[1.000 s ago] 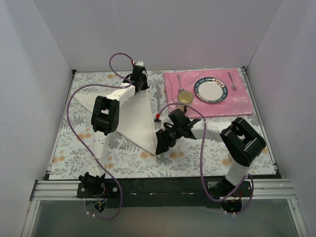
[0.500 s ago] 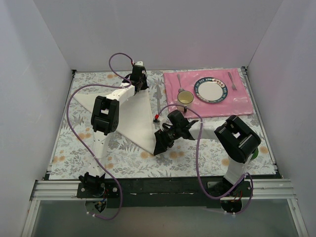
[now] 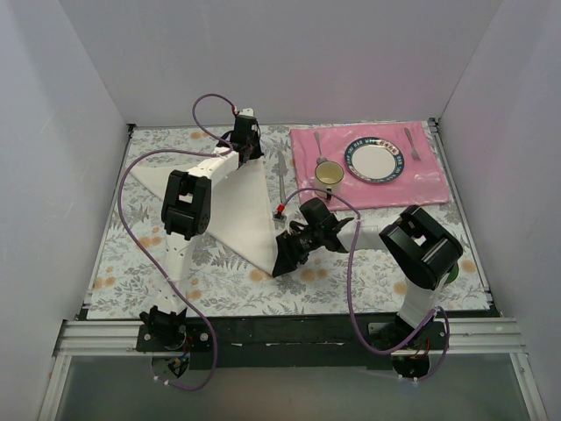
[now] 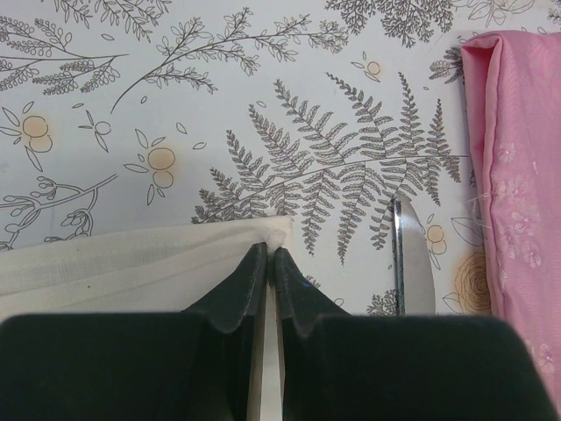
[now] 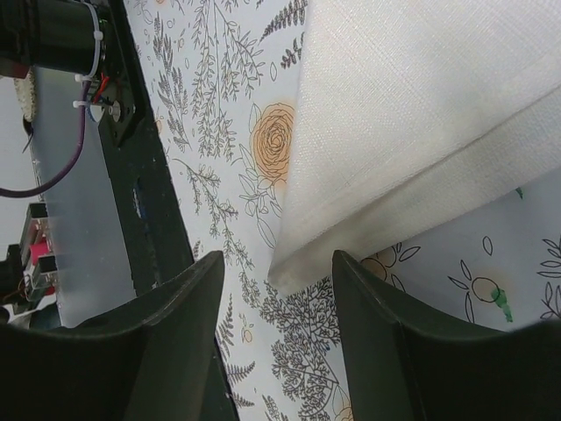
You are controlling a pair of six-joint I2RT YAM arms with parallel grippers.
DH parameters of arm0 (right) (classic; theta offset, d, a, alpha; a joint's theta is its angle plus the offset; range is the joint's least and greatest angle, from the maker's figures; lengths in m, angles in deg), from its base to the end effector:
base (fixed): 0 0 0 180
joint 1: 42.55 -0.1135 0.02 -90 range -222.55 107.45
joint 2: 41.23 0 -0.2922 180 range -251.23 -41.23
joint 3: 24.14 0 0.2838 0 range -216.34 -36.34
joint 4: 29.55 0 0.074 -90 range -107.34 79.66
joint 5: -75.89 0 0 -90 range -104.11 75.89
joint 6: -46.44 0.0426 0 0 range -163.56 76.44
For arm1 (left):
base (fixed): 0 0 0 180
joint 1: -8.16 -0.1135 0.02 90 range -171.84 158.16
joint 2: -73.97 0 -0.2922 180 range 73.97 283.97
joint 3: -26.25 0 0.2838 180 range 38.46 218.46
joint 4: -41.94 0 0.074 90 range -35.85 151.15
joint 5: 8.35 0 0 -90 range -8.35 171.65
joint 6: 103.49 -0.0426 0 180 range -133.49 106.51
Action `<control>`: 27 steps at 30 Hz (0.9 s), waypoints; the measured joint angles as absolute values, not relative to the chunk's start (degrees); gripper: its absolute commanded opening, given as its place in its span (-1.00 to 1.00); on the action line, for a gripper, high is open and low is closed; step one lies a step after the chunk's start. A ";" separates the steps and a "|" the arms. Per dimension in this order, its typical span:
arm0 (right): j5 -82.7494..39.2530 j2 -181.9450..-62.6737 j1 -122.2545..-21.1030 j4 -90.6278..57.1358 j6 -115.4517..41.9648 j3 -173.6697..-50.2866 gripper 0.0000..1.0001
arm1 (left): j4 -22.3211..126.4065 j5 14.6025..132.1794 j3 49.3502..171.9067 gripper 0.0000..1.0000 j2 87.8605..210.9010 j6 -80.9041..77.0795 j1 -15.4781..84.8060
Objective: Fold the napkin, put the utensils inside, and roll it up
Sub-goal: Fold the napkin
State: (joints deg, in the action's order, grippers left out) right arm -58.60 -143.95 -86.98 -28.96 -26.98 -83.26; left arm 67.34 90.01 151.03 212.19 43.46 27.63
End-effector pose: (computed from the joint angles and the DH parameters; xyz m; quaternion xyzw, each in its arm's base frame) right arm 0.2395 0.2766 0.1301 -0.3482 0.7921 0.4833 0.1334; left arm 0.5719 -0.1956 0.1694 -0.3188 0.8418 -0.2147 0.3790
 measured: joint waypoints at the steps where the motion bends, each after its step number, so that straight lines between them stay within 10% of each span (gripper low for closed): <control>1: -58.66 -143.95 -86.98 -29.18 -26.91 -83.13 0.22 | 67.36 89.99 151.12 -1.00 212.19 43.52 27.61; 27: -59.12 -143.92 -87.11 -29.88 -25.89 -82.63 0.21 | 65.74 88.07 154.44 -0.92 216.56 43.96 27.39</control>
